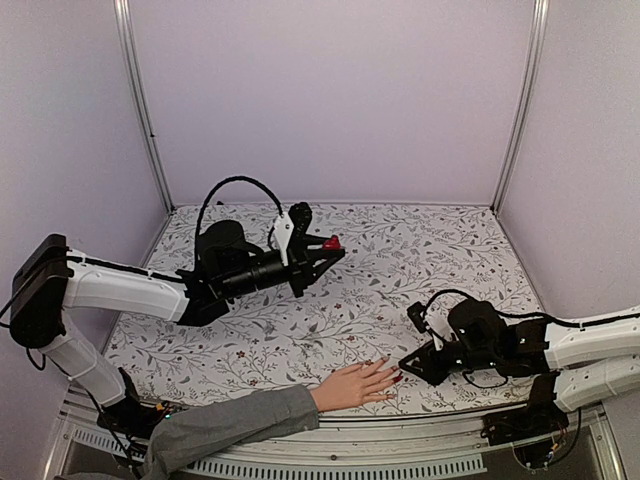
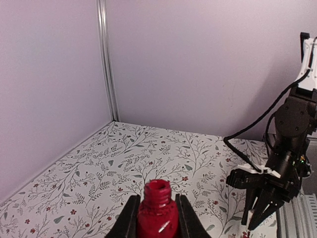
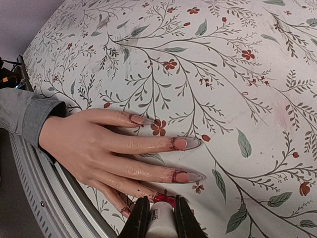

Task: Paint the nails
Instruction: Paint the nail polish on the nail.

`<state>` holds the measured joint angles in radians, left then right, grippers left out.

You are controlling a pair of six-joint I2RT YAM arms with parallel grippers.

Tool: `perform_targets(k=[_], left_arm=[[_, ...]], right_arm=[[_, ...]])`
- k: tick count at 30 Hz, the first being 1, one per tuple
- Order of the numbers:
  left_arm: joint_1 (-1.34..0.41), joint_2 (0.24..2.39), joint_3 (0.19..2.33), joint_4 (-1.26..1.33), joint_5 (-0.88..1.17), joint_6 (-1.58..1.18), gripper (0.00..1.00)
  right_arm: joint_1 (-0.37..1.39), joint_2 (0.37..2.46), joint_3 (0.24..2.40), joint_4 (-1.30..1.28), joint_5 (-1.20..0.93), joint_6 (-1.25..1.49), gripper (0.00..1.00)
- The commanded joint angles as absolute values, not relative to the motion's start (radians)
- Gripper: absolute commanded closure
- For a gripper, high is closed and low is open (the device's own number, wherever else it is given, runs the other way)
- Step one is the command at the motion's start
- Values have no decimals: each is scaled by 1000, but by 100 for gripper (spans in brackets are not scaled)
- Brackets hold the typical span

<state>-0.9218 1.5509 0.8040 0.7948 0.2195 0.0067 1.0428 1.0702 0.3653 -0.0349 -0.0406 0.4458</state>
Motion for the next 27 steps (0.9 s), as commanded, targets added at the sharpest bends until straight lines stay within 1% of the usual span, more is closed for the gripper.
perform_targets(k=[1, 5, 27], left_arm=[[-907, 1538, 796, 827, 216, 2, 100], [-906, 1537, 797, 826, 216, 2, 100], [-906, 1538, 796, 826, 216, 3, 100]], right_arm=[[1051, 1082, 360, -9, -57, 434, 100], [1051, 1078, 359, 23, -59, 434, 100], [1051, 1112, 365, 0, -43, 446, 100]])
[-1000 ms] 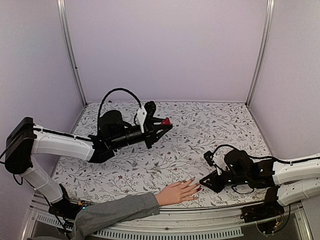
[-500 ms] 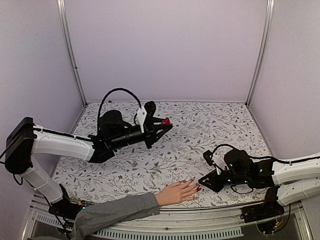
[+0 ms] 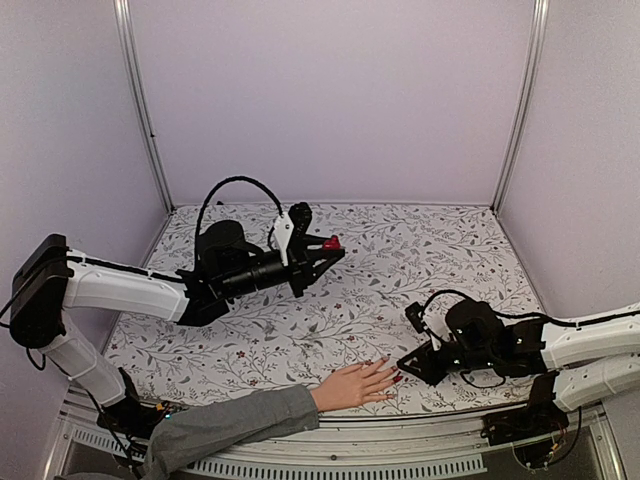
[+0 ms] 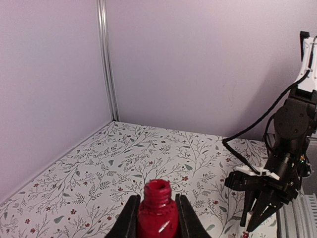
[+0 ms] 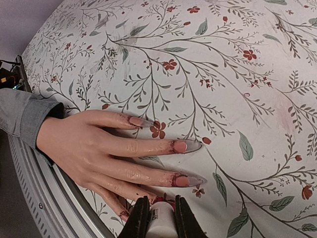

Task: Paint the nails
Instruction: Paint the nail polish on the nail.

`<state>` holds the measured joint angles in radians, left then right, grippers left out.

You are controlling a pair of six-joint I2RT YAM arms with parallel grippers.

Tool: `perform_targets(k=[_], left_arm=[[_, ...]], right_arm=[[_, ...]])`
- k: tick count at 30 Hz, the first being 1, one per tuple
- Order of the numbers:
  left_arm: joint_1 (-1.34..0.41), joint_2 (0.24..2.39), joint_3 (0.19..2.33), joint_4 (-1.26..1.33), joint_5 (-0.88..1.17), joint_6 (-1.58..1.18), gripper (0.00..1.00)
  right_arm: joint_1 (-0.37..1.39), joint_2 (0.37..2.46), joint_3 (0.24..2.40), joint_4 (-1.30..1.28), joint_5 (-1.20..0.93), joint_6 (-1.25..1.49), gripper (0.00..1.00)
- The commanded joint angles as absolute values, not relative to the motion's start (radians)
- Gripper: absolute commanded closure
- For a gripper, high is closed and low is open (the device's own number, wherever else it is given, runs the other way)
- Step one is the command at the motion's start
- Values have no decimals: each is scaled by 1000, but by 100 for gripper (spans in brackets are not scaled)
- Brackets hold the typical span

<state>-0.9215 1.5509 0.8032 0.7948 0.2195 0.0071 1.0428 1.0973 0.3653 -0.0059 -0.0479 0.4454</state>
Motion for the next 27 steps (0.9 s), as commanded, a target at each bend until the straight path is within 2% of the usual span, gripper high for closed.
perform_targets(k=[1, 27], left_arm=[[-905, 1537, 796, 827, 216, 3, 100], [-906, 1544, 803, 826, 219, 2, 100]], right_arm=[[1051, 1115, 366, 0, -44, 445, 100], [1050, 1089, 368, -67, 39, 483, 100]])
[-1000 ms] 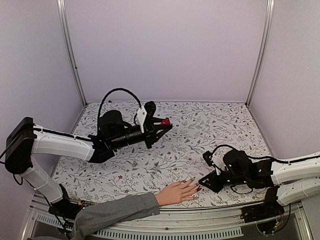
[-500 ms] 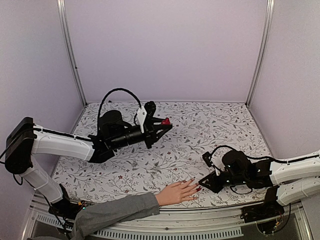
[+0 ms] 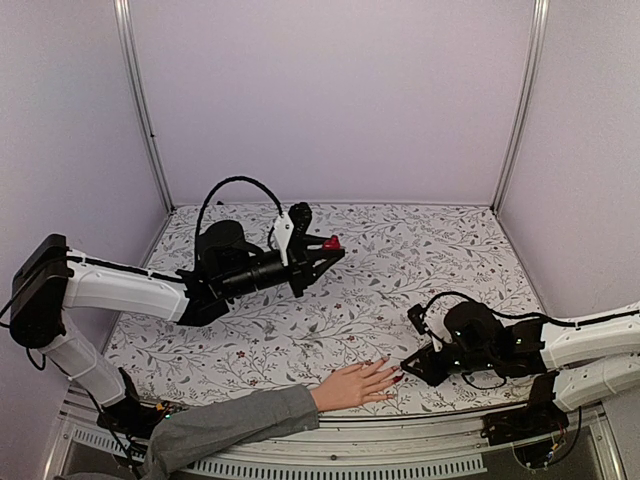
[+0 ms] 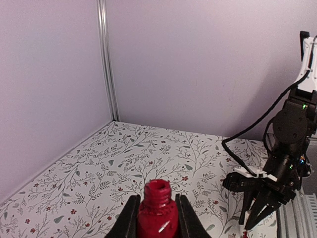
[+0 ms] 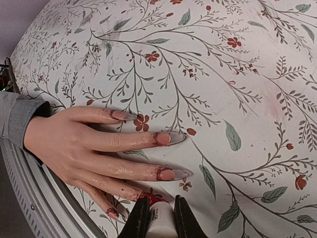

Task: Paint the nails
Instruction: Paint the nail polish on the nail.

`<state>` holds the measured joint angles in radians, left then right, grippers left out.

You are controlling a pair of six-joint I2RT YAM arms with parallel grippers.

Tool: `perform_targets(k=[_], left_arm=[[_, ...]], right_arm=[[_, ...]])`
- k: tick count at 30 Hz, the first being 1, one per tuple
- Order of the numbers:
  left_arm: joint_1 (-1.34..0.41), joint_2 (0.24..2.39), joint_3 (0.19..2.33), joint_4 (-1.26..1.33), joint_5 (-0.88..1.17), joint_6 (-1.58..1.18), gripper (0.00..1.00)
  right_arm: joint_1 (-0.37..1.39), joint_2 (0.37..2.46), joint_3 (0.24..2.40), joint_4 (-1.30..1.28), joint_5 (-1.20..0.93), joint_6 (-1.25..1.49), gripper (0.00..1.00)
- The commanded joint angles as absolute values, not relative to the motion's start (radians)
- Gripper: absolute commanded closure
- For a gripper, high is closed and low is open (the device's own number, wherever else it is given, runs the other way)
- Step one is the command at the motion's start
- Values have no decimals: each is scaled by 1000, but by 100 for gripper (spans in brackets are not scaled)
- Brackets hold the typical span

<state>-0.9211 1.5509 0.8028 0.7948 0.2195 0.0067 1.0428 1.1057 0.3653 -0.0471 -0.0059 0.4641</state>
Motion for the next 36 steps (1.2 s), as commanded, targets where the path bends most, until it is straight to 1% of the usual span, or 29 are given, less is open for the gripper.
perform_targets(k=[1, 20, 36], left_arm=[[-905, 1543, 803, 827, 219, 3, 100], [-906, 1541, 803, 824, 219, 3, 100], [-906, 1537, 794, 828, 217, 3, 100]], right_arm=[[1051, 1088, 368, -70, 43, 485, 100], [1050, 1090, 371, -82, 71, 500, 100], [1051, 1042, 395, -82, 50, 465, 100]])
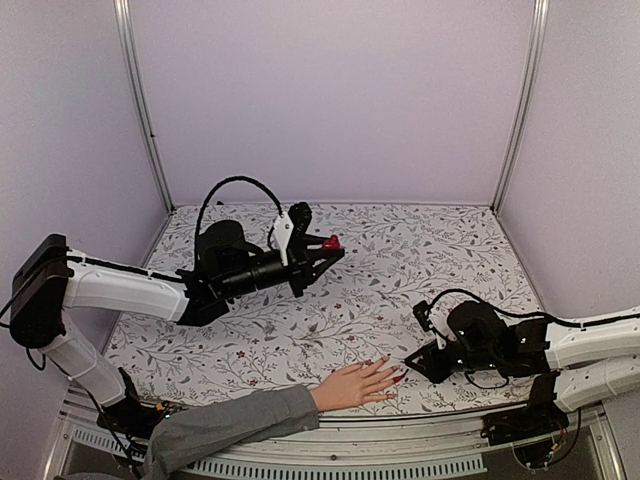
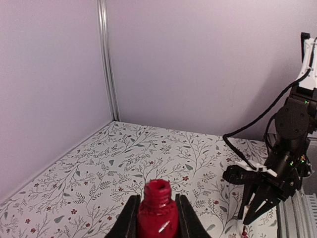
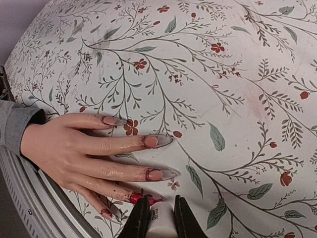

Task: Paint the nails
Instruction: Paint the nail polish on the nail.

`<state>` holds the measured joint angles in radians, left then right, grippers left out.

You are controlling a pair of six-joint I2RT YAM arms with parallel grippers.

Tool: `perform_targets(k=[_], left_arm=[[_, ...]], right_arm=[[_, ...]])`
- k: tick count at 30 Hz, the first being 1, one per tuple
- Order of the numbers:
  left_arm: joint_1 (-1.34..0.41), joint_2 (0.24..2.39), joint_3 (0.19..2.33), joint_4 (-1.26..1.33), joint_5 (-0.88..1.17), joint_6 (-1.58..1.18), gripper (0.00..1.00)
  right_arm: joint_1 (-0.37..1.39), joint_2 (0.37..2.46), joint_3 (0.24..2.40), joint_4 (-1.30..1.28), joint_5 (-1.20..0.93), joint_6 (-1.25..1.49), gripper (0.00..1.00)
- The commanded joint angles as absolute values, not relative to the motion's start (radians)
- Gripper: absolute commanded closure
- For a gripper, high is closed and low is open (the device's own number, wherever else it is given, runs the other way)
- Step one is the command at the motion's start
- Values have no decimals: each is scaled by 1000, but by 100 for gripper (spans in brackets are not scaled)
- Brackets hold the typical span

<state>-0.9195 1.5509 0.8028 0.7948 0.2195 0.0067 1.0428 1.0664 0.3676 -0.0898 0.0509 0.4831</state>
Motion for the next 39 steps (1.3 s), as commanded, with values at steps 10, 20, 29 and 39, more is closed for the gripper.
perform_targets(k=[10, 20, 29, 39], left_arm=[[-906, 1537, 789, 831, 216, 3, 100], [-904, 1532, 785, 832, 215, 3, 100], [-903, 1530, 783, 833, 215, 3, 100], [-902, 1534, 784, 836, 216, 3, 100]], right_arm=[[1051, 1076, 398, -26, -15, 460, 100], [1051, 1111, 402, -9, -48, 460, 100], [1051, 1104, 407, -9, -44, 457, 100], [1051, 1079, 399, -8, -51, 448, 100]])
